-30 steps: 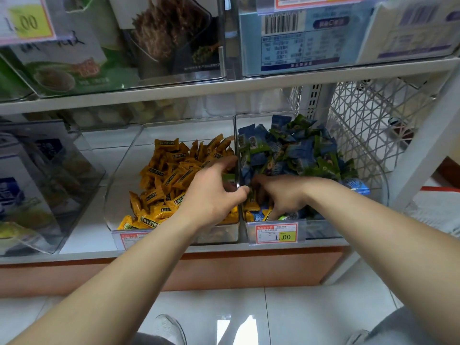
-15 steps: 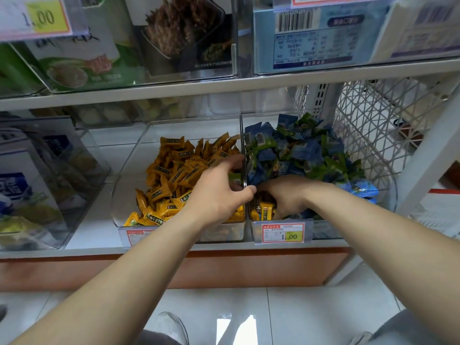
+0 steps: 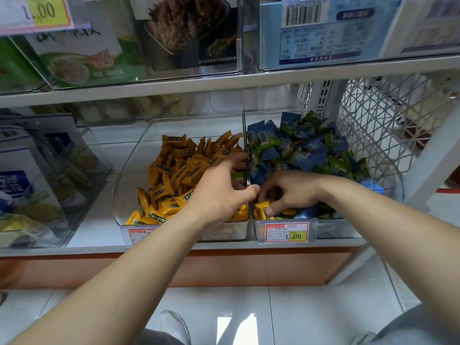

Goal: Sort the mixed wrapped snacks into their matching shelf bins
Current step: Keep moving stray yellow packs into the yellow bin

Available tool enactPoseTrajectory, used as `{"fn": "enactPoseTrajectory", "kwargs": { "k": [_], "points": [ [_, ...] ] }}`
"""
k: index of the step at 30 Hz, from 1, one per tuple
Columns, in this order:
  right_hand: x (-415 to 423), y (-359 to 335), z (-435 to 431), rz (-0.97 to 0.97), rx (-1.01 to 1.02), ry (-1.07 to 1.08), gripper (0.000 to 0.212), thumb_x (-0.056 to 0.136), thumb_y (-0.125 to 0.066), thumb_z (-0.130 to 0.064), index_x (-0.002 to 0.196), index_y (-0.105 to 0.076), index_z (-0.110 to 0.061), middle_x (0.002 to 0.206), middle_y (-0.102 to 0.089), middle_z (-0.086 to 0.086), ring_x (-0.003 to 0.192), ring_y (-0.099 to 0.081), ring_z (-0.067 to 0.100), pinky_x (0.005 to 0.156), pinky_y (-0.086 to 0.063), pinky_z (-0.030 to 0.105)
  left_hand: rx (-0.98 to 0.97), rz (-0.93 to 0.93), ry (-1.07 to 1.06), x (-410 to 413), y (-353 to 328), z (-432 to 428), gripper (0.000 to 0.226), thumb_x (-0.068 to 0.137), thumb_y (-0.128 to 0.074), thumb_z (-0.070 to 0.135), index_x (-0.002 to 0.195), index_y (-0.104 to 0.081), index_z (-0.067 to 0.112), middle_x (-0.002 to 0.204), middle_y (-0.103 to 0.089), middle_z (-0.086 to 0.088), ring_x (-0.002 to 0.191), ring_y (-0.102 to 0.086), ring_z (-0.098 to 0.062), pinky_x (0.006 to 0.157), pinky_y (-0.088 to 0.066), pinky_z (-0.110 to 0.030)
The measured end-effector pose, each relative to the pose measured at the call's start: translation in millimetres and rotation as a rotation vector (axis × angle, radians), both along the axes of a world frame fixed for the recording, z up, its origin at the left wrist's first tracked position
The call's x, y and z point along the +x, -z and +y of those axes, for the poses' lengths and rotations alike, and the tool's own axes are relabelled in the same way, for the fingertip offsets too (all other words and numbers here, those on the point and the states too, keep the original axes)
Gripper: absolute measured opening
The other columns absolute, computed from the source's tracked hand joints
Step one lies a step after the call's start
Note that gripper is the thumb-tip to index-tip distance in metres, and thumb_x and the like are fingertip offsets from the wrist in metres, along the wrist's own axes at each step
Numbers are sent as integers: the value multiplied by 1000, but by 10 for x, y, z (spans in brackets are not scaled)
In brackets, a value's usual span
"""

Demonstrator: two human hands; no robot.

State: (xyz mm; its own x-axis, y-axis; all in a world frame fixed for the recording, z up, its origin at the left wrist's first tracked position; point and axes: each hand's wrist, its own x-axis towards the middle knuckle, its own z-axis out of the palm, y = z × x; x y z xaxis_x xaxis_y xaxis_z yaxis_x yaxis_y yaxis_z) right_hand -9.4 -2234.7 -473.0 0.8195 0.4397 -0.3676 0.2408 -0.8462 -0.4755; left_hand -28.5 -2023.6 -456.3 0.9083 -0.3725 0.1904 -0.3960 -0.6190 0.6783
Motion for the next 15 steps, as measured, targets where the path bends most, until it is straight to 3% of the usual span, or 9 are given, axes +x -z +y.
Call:
{"fn": "enactPoseTrajectory", "kwargs": {
  "k": [4,8,12,15],
  "points": [
    [-20,-45,-76,-48,100,55,17,83,-77,-38,96,-67,-34,95,-69,-15,85,-64,3,75,-52,24,3,0,2,7,-5,4,72,81,-75,45,144,-45,30,128,-61,12,92,-65,-3,84,-58,-32],
    [-46,-160,-209,-194,239,191,16,81,-79,-36,92,-68,-37,93,-68,-18,86,-61,-5,74,-47,16,13,7,5,17,-4,14,71,81,-75,47,143,-46,28,130,-60,10,104,-64,-9,91,-55,-33],
    [-89,-208,-290,-304,448,379,19,80,-81,-30,89,-67,-40,93,-68,-19,85,-60,-9,70,-41,9,125,-268,-86,-15,-72,-75,64,82,-70,53,138,-49,31,135,-54,5,123,-51,-16,96,-43,-26],
    [-114,-231,-291,-331,689,522,15,82,-80,-23,90,-70,-32,91,-72,-7,84,-67,4,68,-51,15,215,-404,-89,-90,-133,-239,72,79,-62,65,141,-45,32,135,-55,2,125,-45,-23,99,-41,-37]
  ]
}}
